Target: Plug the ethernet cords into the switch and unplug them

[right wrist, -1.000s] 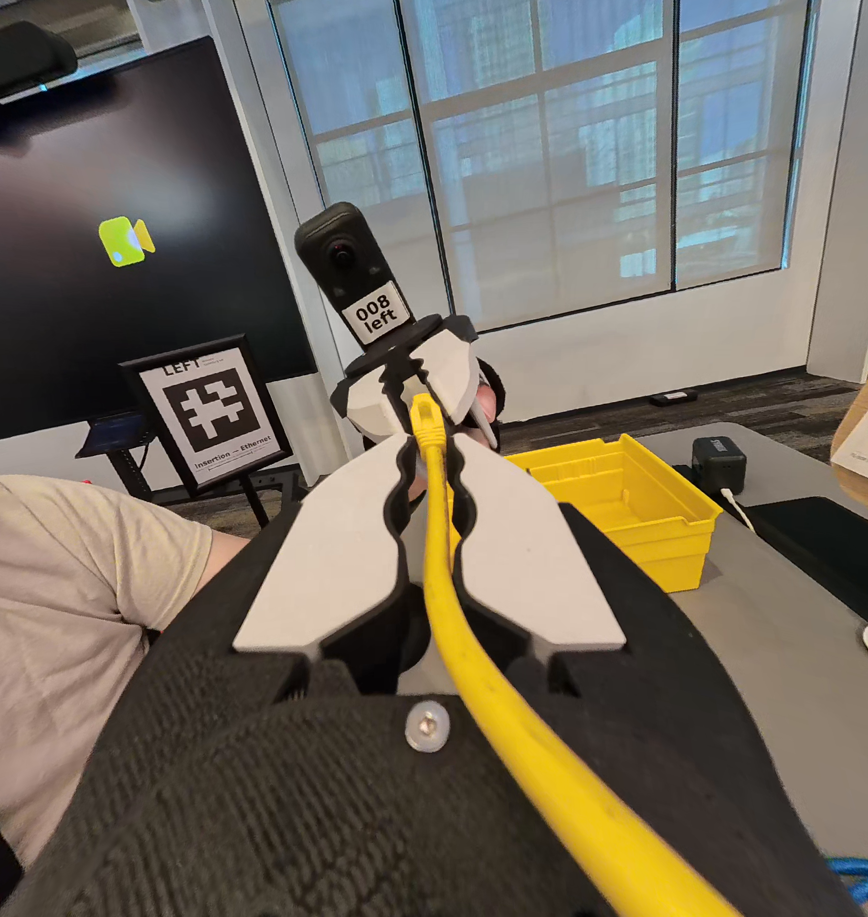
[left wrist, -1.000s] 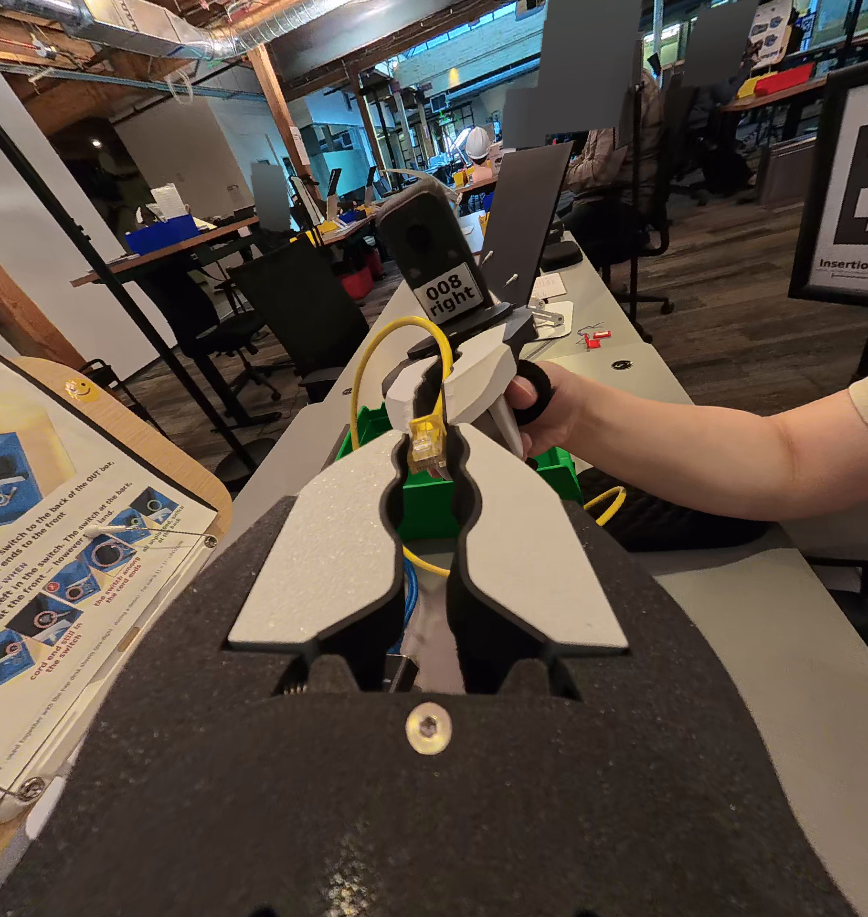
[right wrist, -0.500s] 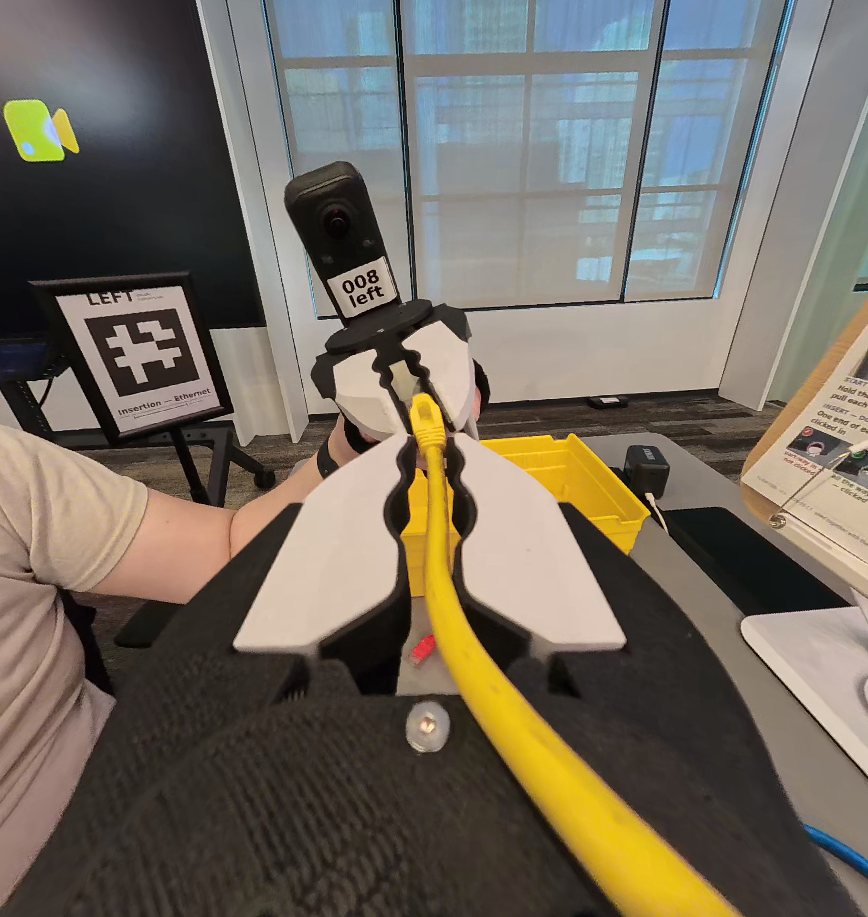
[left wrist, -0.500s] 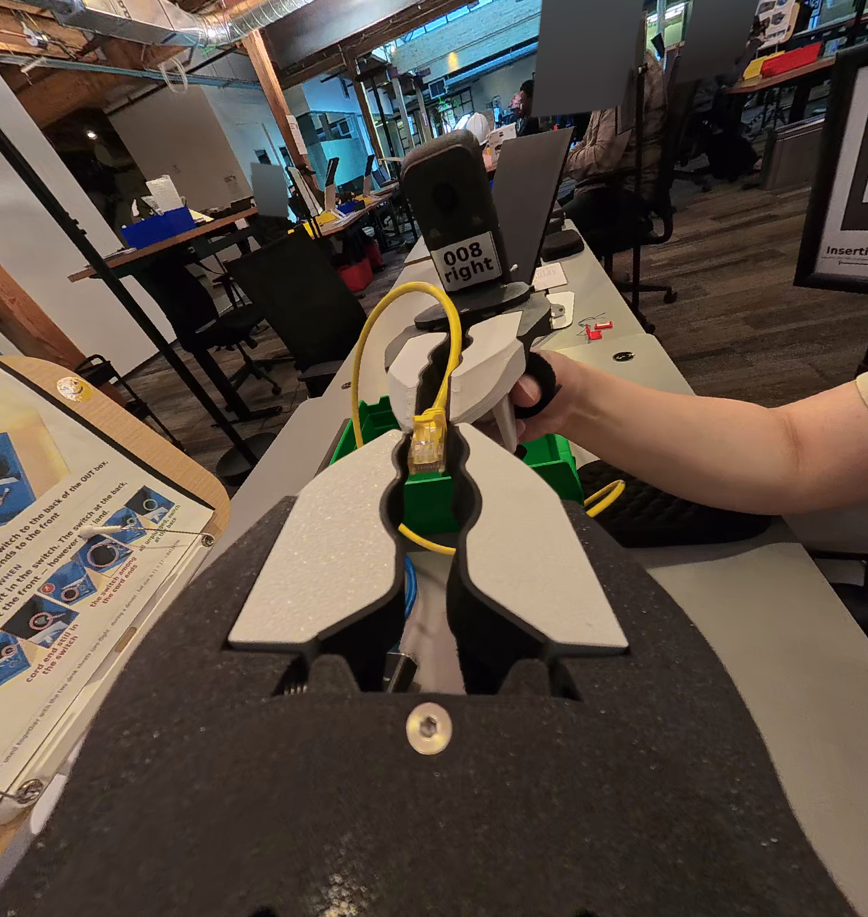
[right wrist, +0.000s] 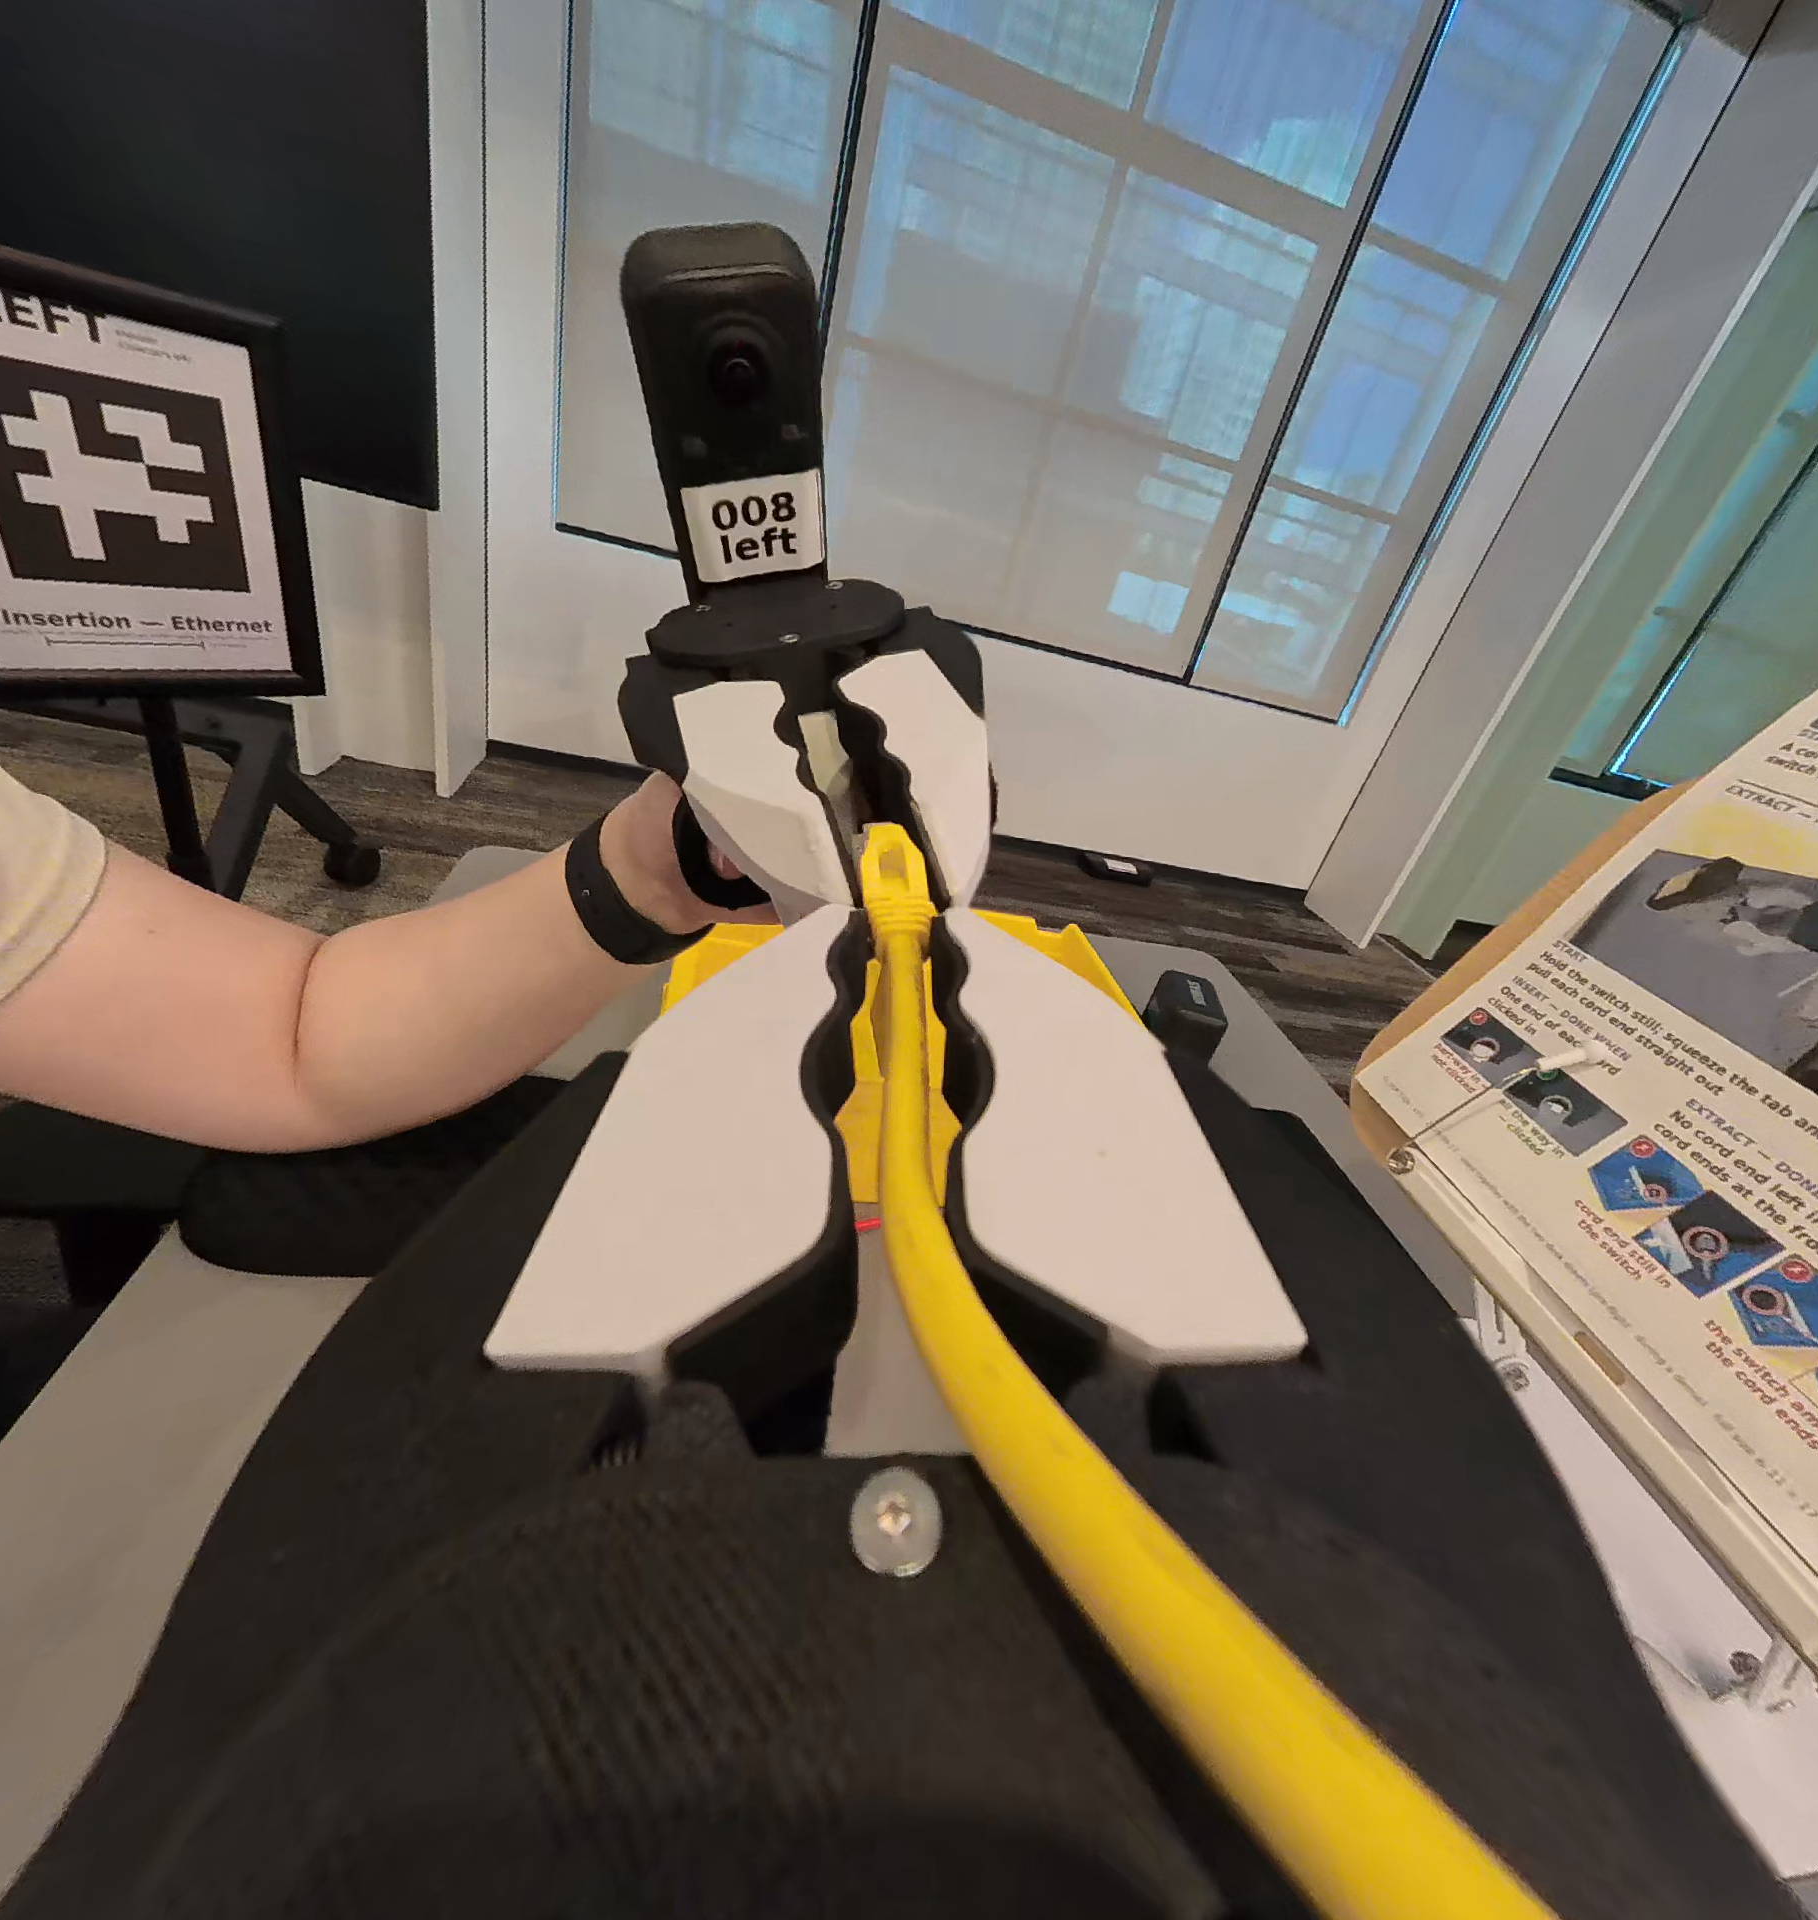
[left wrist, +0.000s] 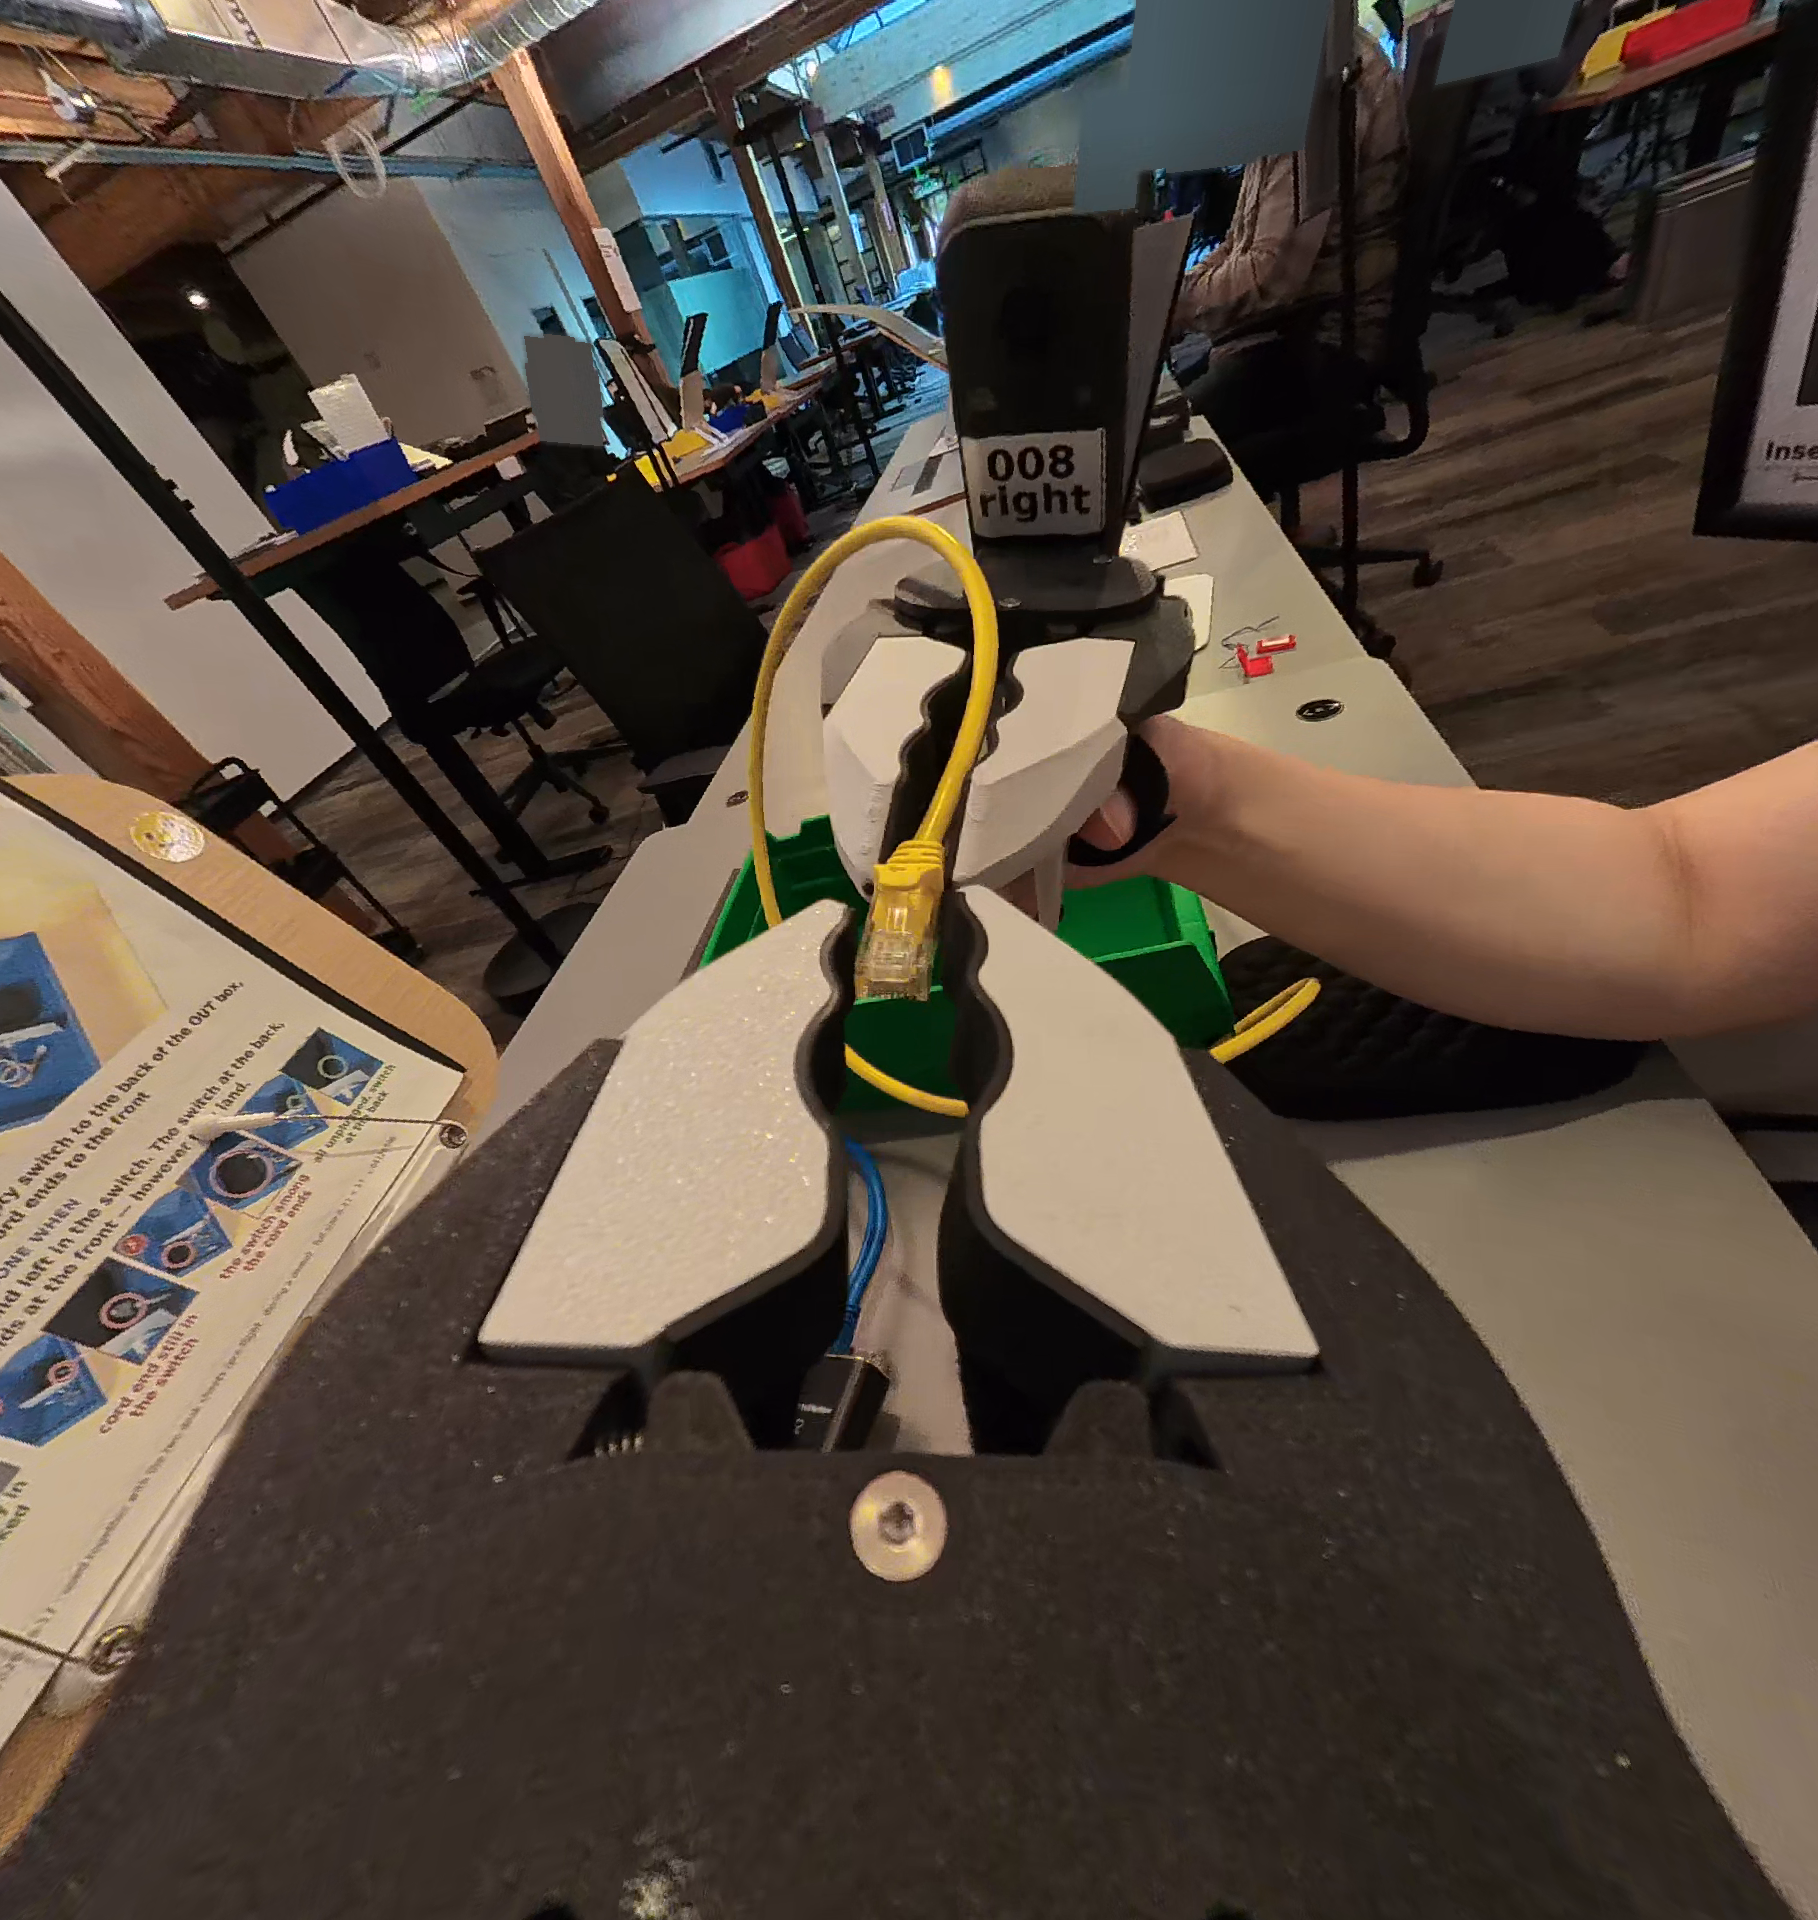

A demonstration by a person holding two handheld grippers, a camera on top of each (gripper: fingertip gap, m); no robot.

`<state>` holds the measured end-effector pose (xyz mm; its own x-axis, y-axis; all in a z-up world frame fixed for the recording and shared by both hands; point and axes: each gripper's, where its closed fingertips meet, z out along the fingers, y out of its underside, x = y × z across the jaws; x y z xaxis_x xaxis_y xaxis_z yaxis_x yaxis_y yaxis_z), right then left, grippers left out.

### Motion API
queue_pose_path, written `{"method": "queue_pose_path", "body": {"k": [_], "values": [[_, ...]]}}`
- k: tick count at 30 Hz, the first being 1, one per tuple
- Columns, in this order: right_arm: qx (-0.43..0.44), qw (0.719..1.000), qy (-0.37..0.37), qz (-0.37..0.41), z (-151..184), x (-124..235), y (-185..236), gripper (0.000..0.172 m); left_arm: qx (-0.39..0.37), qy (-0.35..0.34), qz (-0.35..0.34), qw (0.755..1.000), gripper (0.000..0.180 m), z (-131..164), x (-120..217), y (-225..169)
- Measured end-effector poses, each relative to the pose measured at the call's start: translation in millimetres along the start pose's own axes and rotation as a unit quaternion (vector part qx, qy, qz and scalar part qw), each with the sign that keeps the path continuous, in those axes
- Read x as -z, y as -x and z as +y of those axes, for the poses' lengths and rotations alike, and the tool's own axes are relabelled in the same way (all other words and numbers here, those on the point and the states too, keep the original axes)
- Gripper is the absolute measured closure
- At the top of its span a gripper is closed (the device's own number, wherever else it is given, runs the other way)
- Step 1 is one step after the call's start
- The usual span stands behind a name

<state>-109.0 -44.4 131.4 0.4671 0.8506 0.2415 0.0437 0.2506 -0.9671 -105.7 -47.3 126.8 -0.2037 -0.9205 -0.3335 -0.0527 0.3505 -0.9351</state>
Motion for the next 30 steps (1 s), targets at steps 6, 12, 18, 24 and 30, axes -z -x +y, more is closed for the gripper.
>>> {"method": "queue_pose_path", "body": {"k": [6, 12, 18, 24, 30], "values": [[0.016, 1.0, 0.018, 0.011, 1, -1, 1, 0.159, 0.0, 0.003, 0.003, 1.0, 0.166, 0, 1, -1], [0.059, 0.997, 0.032, 0.029, 2, 3, -1, 0.16, 0.018, 0.014, -0.017, 1.0, 0.155, 6, 0, 4], [0.065, 0.998, -0.008, 0.011, -19, 24, 4, 0.16, 0.031, 0.189, -0.071, 0.979, 0.119, 85, 15, 35], [0.093, 0.995, -0.033, -0.017, -37, 36, 20, 0.16, 0.097, 0.297, 0.049, 0.949, 0.111, 173, -26, 48], [0.107, 0.993, -0.041, -0.019, -45, 50, 24, 0.16, 0.107, 0.427, 0.143, 0.887, 0.101, 250, -28, 58]]}}
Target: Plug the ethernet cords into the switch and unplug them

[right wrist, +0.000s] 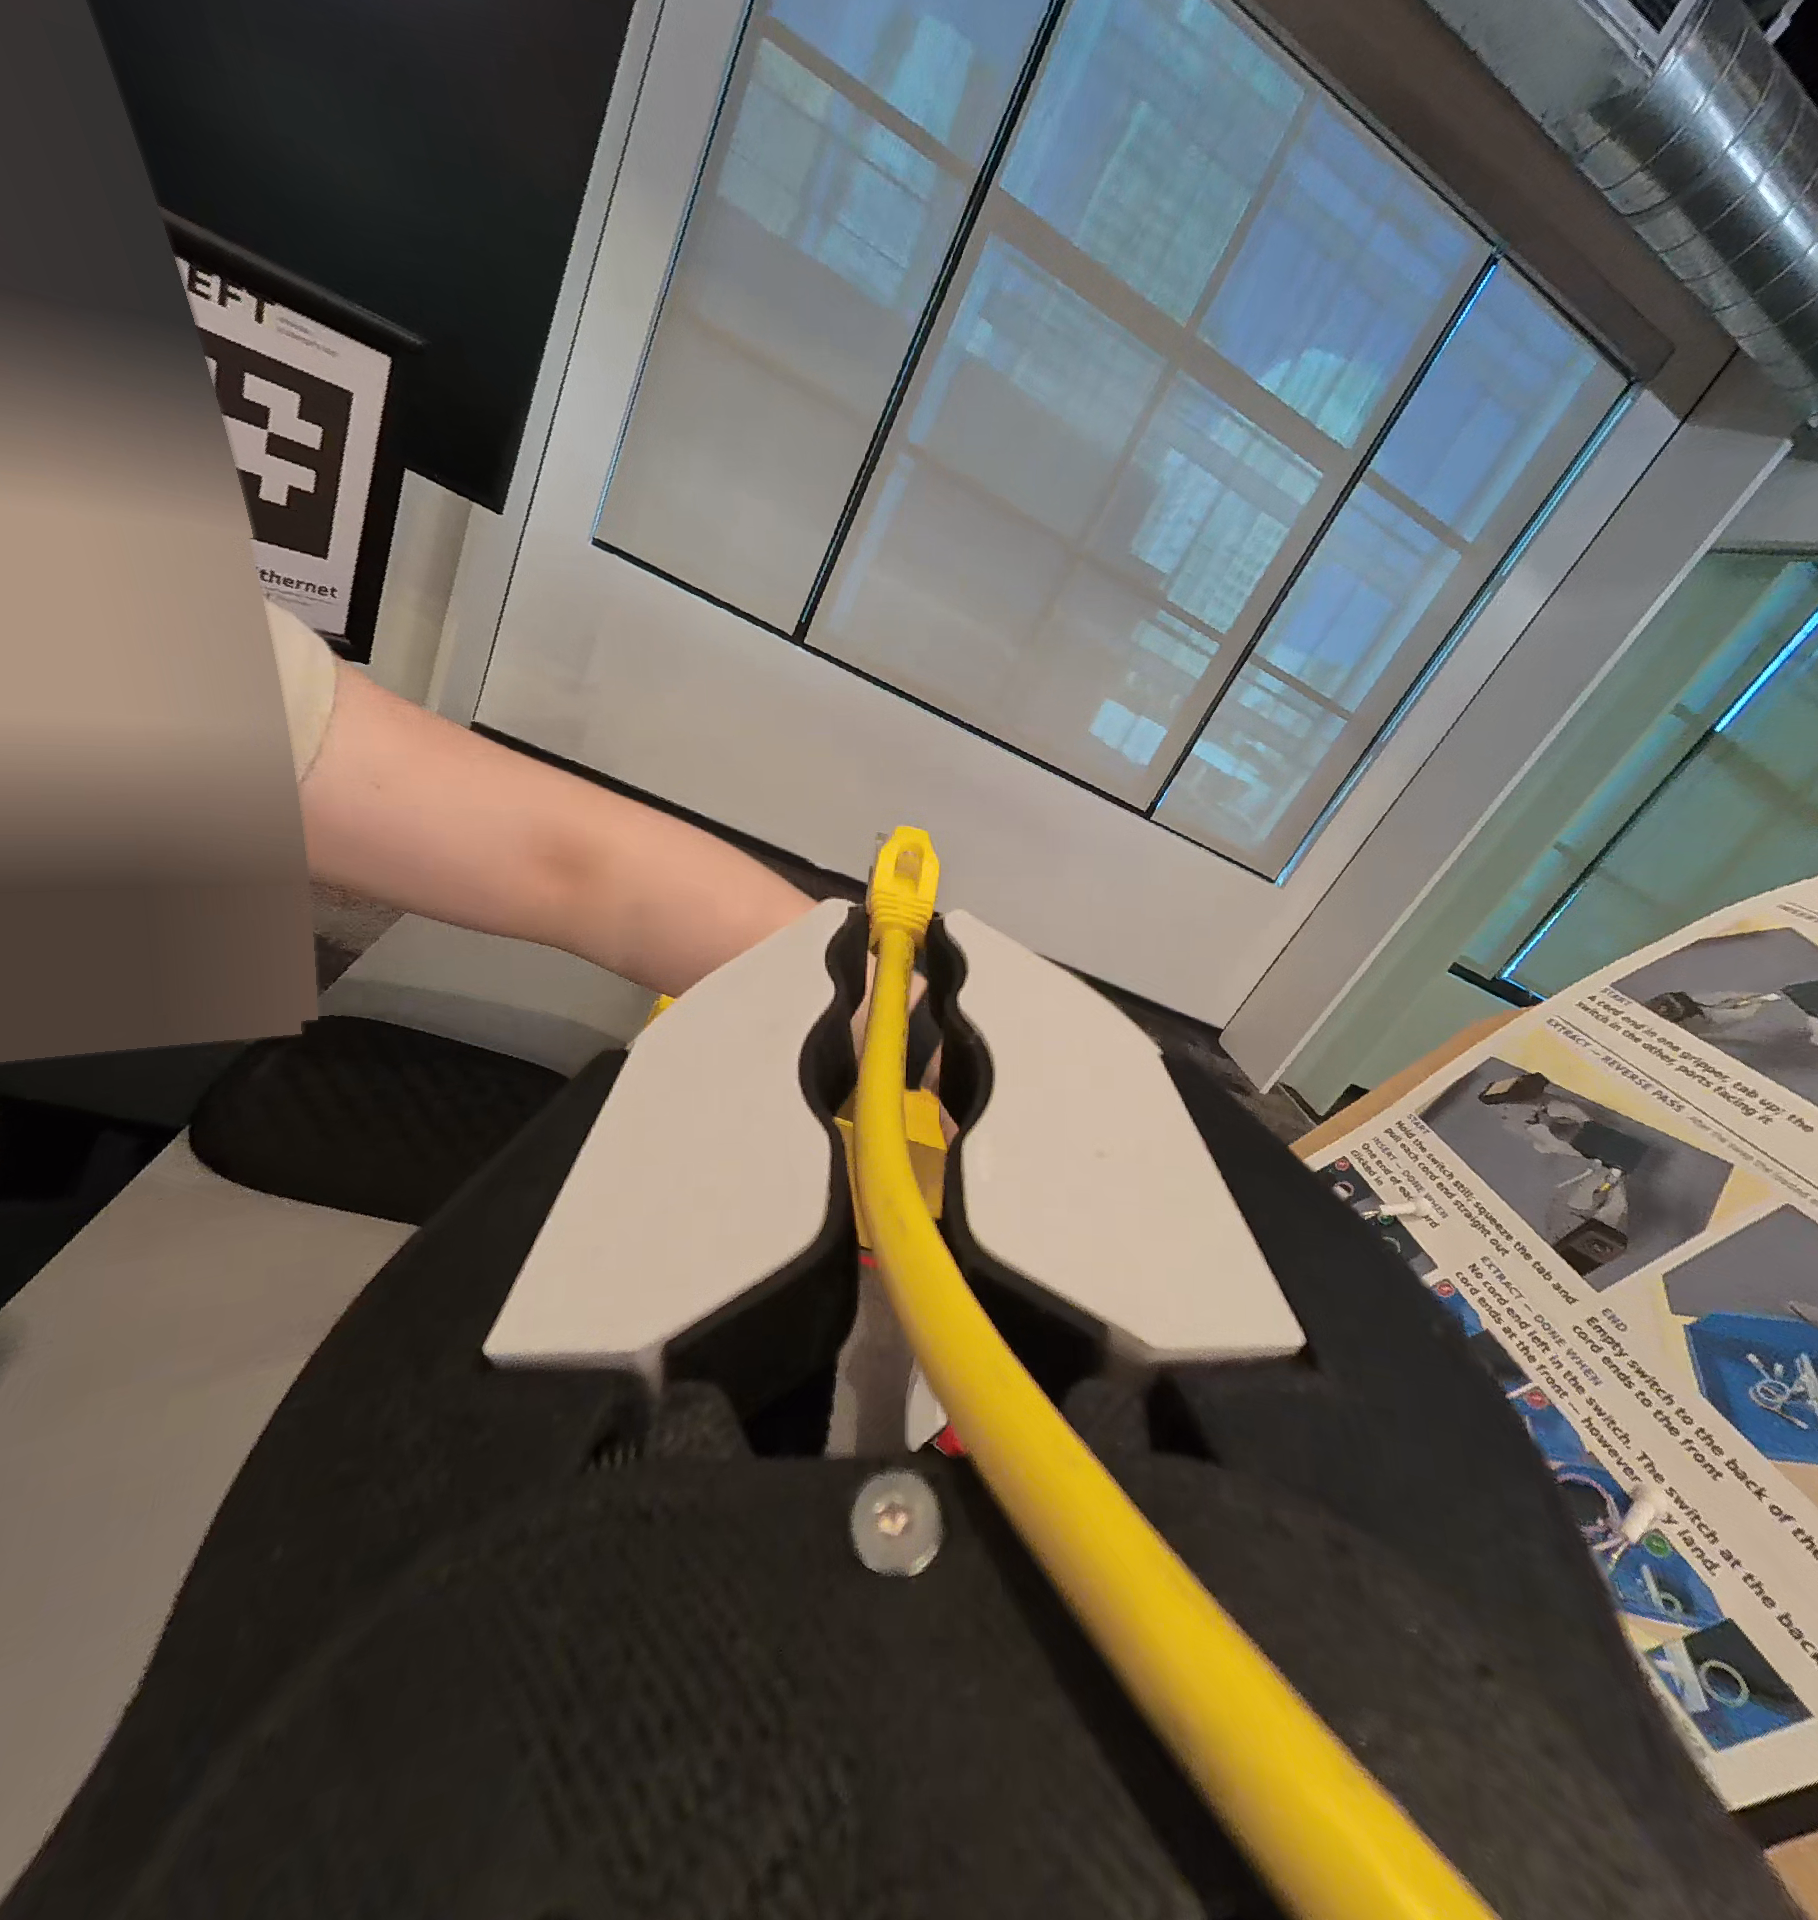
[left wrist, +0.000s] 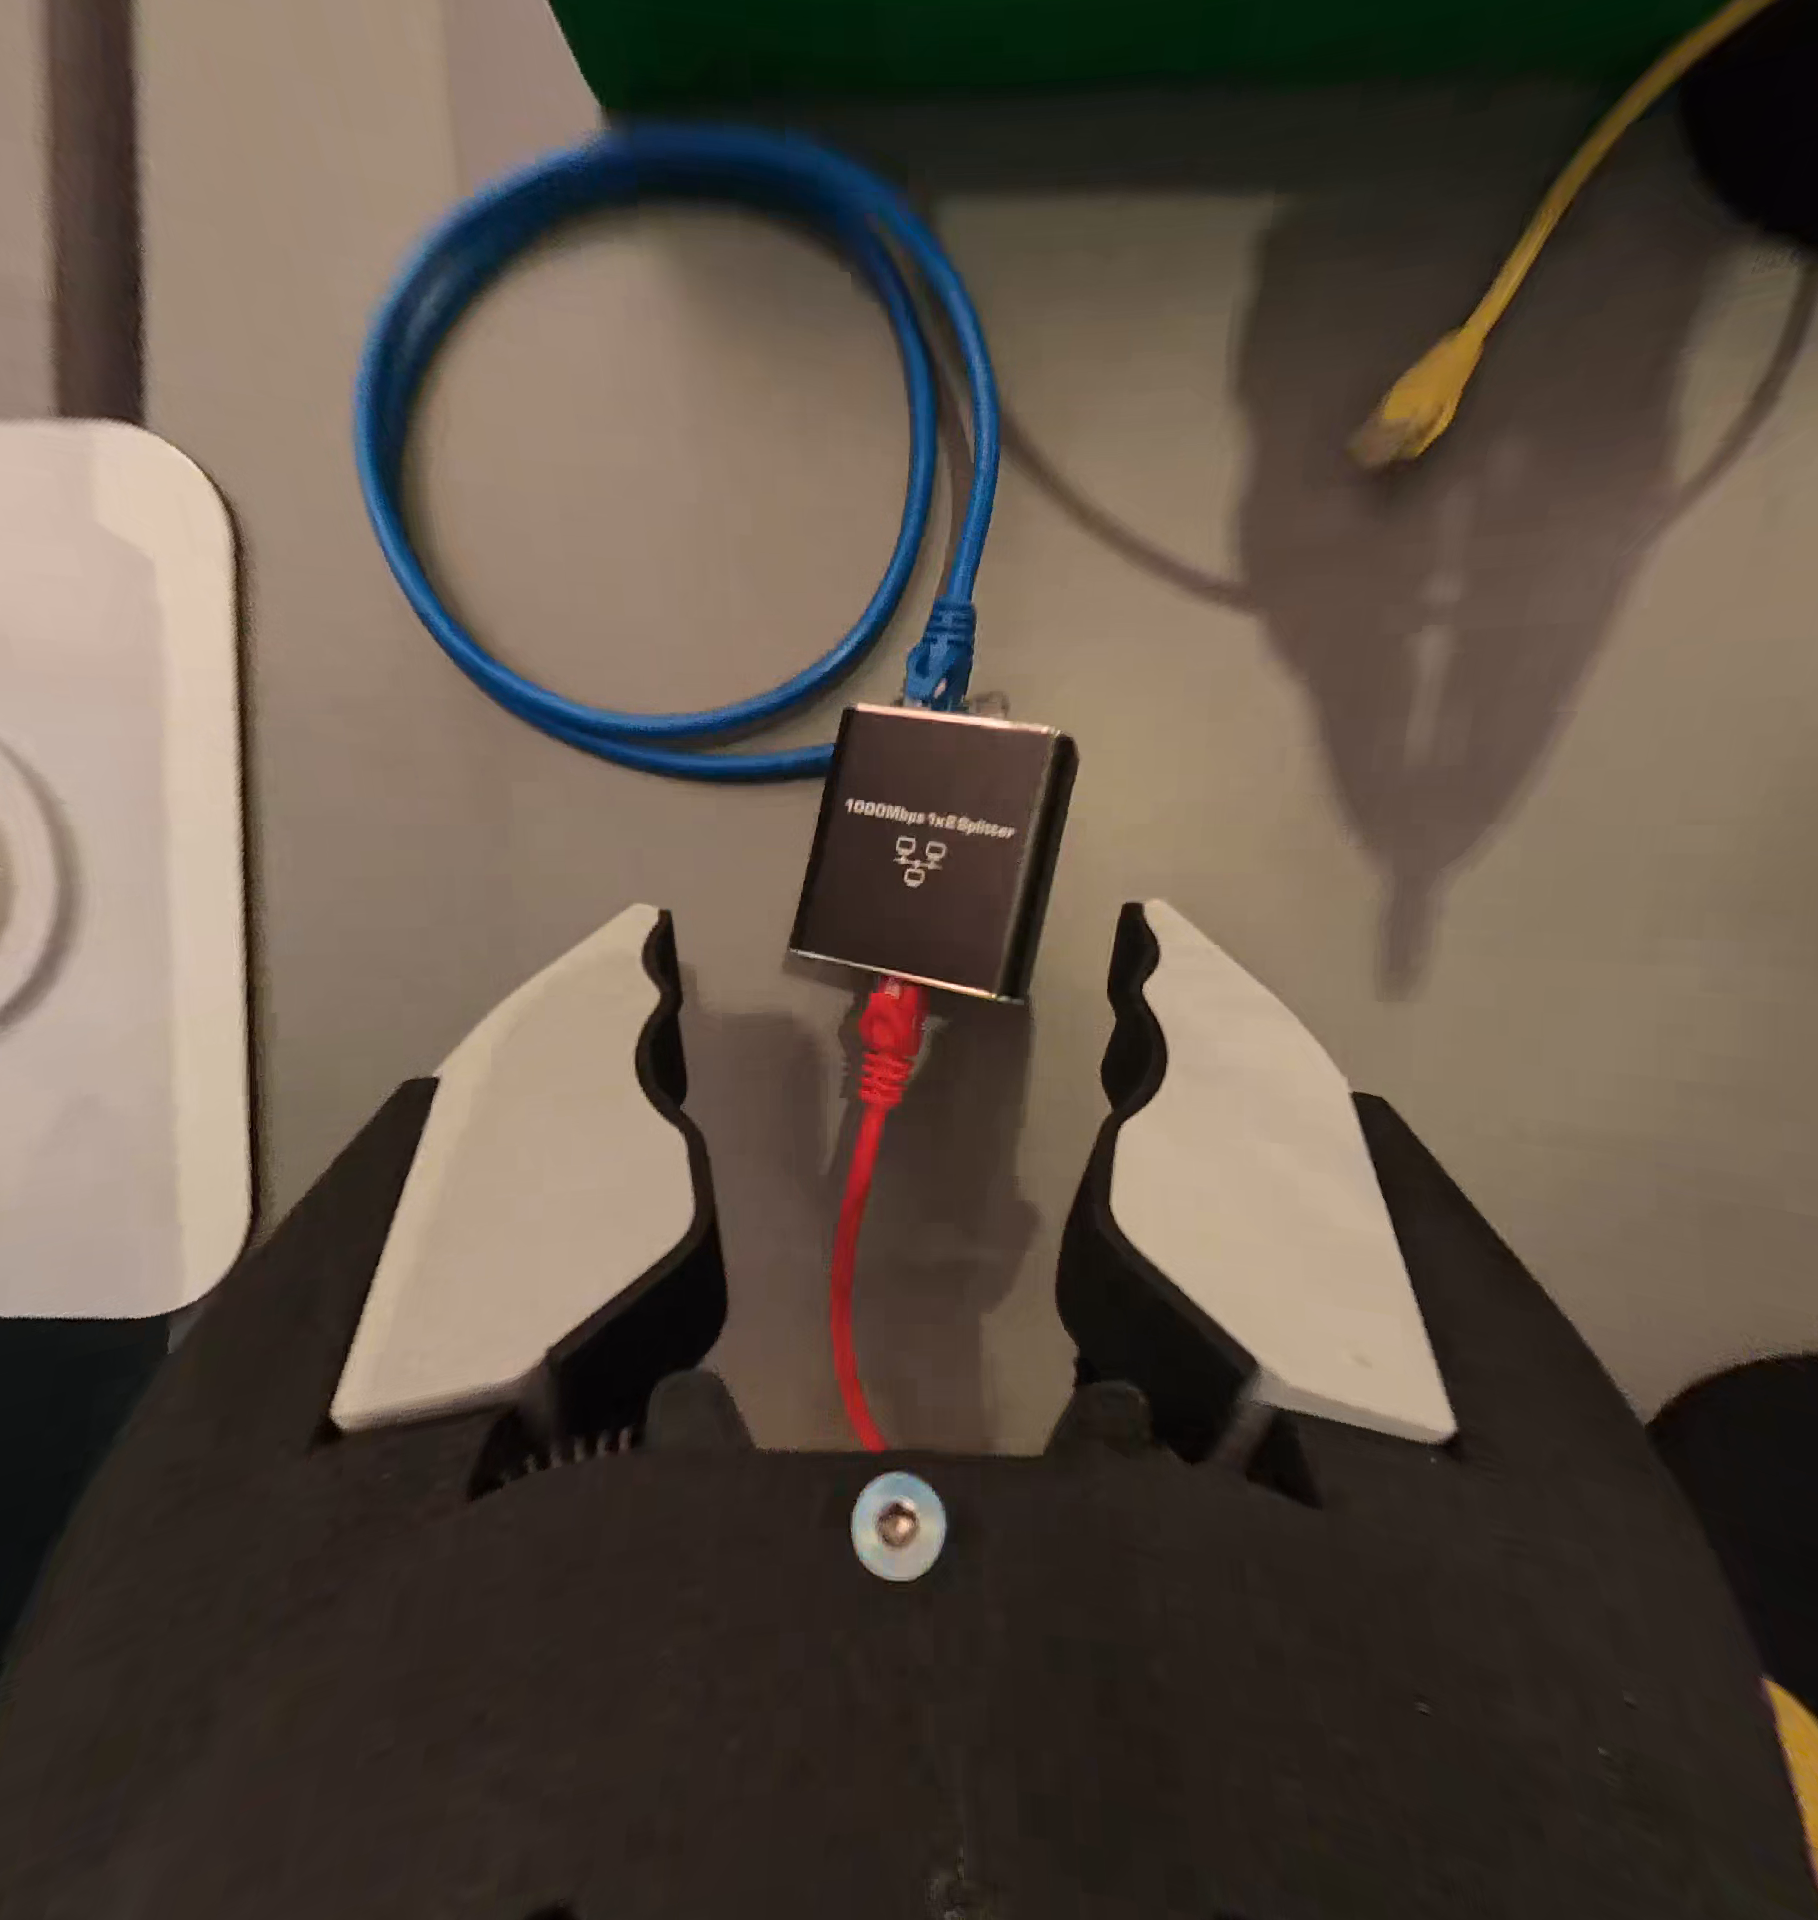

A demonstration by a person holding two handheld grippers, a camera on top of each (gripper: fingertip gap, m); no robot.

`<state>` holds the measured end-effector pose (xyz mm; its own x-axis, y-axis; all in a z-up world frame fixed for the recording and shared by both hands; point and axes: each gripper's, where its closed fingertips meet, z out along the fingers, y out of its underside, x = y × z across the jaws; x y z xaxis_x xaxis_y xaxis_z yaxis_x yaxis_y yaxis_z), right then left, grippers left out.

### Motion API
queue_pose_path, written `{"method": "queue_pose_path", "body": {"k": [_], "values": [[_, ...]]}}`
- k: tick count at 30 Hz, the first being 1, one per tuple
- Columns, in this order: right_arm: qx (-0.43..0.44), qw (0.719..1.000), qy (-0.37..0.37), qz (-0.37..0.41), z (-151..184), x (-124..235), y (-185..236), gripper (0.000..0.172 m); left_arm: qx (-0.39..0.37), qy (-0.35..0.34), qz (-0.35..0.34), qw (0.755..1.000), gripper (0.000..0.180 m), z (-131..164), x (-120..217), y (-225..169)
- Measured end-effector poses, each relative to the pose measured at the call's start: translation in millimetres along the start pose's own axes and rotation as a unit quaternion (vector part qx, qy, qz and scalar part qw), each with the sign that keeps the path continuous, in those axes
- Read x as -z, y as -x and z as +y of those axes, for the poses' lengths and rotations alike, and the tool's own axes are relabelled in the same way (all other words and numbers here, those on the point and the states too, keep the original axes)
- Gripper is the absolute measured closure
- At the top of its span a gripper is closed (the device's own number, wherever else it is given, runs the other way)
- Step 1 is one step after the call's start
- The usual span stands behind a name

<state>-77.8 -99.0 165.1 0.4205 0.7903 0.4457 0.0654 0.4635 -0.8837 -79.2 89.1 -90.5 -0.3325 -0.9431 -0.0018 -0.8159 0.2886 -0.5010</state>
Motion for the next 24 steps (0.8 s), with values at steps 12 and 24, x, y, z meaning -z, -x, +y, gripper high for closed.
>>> {"method": "queue_pose_path", "body": {"k": [12, 24], "values": [[-0.016, 1.0, 0.008, 0.002, 13, 5, -10, 0.16, 0.013, 0.074, 0.102, 0.992, 0.112, 17, -42, -3], [-0.017, 1.0, 0.016, 0.0, 16, 7, -9, 0.16, 0.036, 0.096, 0.129, 0.986, 0.117, 22, -53, -18]]}}
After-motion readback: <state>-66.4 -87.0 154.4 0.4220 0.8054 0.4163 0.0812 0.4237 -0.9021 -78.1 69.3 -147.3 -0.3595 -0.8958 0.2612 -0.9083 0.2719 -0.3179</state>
